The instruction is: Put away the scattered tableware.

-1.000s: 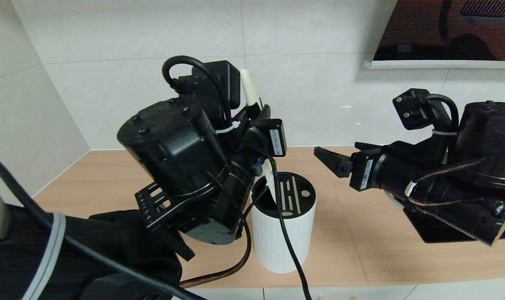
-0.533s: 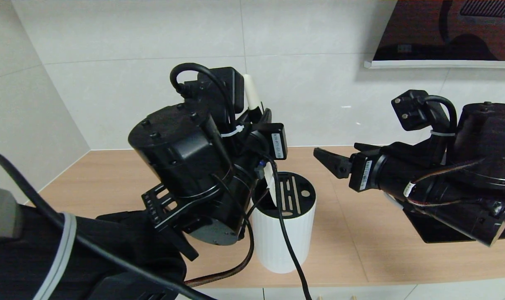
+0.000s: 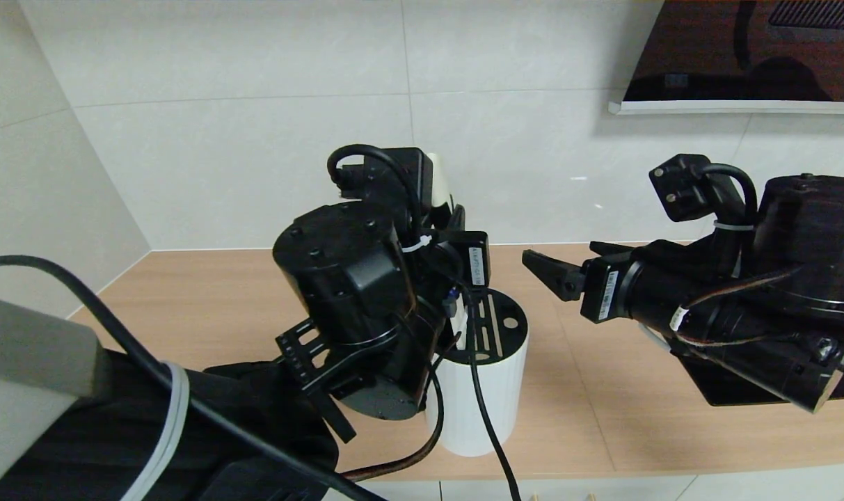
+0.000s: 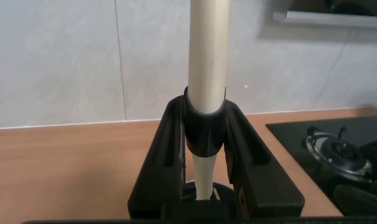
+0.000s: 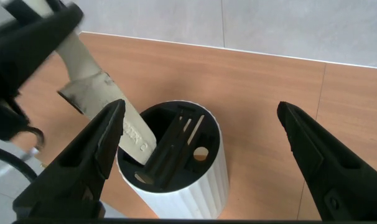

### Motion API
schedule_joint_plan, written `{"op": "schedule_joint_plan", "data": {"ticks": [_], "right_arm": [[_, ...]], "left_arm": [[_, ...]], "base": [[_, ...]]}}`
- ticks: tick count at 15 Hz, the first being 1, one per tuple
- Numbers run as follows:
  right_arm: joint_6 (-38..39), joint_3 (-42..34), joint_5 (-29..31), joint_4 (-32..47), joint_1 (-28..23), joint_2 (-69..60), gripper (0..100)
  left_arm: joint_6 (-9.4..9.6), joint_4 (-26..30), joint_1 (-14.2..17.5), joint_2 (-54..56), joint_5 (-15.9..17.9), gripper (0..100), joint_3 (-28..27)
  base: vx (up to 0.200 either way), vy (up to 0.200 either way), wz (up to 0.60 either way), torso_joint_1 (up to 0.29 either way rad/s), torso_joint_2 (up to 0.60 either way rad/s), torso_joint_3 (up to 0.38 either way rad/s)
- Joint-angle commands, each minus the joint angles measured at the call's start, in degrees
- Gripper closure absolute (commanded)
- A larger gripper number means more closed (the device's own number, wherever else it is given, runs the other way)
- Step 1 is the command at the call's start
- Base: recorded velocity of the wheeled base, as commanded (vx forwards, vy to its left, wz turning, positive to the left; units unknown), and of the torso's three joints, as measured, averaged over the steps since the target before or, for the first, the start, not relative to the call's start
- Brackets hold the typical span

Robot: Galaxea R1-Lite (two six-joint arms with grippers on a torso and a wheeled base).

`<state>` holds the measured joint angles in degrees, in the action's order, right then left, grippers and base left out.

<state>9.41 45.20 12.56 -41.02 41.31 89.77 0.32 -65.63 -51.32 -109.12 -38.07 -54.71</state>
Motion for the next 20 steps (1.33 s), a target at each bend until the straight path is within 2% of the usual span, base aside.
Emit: {"op": "schedule_joint_plan", "data": {"ticks": [1, 4, 7, 20], "right_arm": [[0.0, 0.0, 0.0, 0.0, 0.0, 0.1, 0], [0.0, 0.0, 0.0, 0.1, 0.0, 0.3, 0], [0.0, 0.0, 0.0, 0.1, 0.0, 0.3, 0], [0.0, -0.3, 0.0, 0.0, 0.0, 0.6, 0]], "left_arm": [[-0.05, 0.0, -0.1, -1.4, 0.0, 100, 0.1], [-0.14, -0.2, -0.2, -3.1, 0.0, 100, 0.1], [-0.05, -2.8, -0.2, -6.5, -0.1, 100, 0.6], [0.21, -2.8, -0.8, -10.1, -0.1, 100, 4.6]], "base": [[0.0, 0.0, 0.0, 0.0, 0.0, 0.0], [0.0, 0.0, 0.0, 0.0, 0.0, 0.0], [0.0, 0.0, 0.0, 0.0, 0.0, 0.0], [0.0, 0.0, 0.0, 0.0, 0.0, 0.0]]}}
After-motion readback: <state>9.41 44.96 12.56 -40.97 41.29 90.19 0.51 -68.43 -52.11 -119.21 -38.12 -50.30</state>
